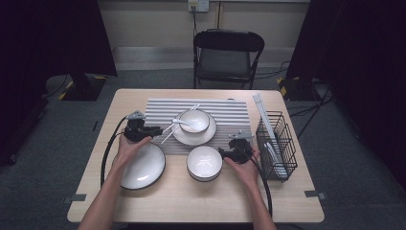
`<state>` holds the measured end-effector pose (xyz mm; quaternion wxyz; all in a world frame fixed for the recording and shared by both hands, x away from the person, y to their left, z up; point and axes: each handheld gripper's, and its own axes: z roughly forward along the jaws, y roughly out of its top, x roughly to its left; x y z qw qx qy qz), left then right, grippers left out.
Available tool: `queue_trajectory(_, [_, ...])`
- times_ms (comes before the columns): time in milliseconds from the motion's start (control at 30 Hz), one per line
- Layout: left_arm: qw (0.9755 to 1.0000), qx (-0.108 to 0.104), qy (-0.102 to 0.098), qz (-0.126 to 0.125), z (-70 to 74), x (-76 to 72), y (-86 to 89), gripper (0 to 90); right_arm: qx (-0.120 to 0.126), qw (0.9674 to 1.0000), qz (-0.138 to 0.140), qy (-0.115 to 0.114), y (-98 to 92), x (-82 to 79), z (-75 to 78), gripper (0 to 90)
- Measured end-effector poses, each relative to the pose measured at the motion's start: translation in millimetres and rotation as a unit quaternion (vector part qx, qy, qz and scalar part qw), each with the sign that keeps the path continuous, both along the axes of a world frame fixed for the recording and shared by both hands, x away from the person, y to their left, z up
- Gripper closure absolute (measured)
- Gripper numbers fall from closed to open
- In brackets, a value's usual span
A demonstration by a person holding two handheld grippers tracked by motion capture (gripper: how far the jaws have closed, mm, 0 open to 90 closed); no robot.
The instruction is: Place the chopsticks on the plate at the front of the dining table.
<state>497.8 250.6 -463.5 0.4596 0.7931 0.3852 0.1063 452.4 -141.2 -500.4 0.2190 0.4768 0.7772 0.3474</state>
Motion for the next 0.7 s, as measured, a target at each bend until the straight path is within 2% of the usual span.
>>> queue_trajectory(33, [0.9999, 0.011, 0.0, 0.002, -2.4, -0.1, 1.3, 74.3, 0.0, 1.0, 0.0, 0.0, 0.0, 0.0, 0.0, 24.0])
queue_trajectory(100, [1.0, 0.001, 0.007, 0.002, -6.0, -0.6, 3.6, 73.3, 0.0, 1.0, 0.0, 0.0, -0.1, 0.0, 0.0, 24.0])
queue_trajectory(233, [0.9999, 0.009, 0.005, 0.01, -7.3, -0.9, 4.2, 72.2, 0.0, 1.0, 0.0, 0.0, -0.1, 0.0, 0.0, 24.0])
queue_trajectory(333, [0.9997, 0.021, 0.008, 0.002, -8.8, 0.3, 0.5, 71.6, 0.0, 1.0, 0.0, 0.0, 0.0, 0.0, 0.0, 24.0])
queue_trajectory(400, [0.9997, 0.016, 0.016, 0.004, -10.3, 0.6, -0.4, 72.3, 0.0, 1.0, 0.0, 0.0, 0.0, 0.0, 0.0, 24.0])
queue_trajectory(533, [0.9993, 0.031, 0.014, 0.013, -14.6, 3.8, -4.1, 73.9, 0.0, 1.0, 0.0, 0.0, 0.0, 0.0, 0.0, 24.0])
queue_trajectory(600, [0.9995, 0.02, 0.024, 0.008, -16.2, 5.1, -5.1, 77.4, 0.0, 1.0, 0.0, 0.0, 0.0, 0.0, 0.0, 24.0])
queue_trajectory(667, [0.9993, 0.032, 0.02, 0.007, -17.2, 5.1, -8.0, 82.2, 0.0, 1.0, 0.0, 0.0, 0.0, 0.0, 0.0, 24.0])
queue_trajectory(700, [0.9993, 0.03, 0.02, 0.005, -17.5, 5.4, -9.1, 84.5, 0.0, 1.0, 0.0, 0.0, 0.0, 0.0, 0.0, 24.0])
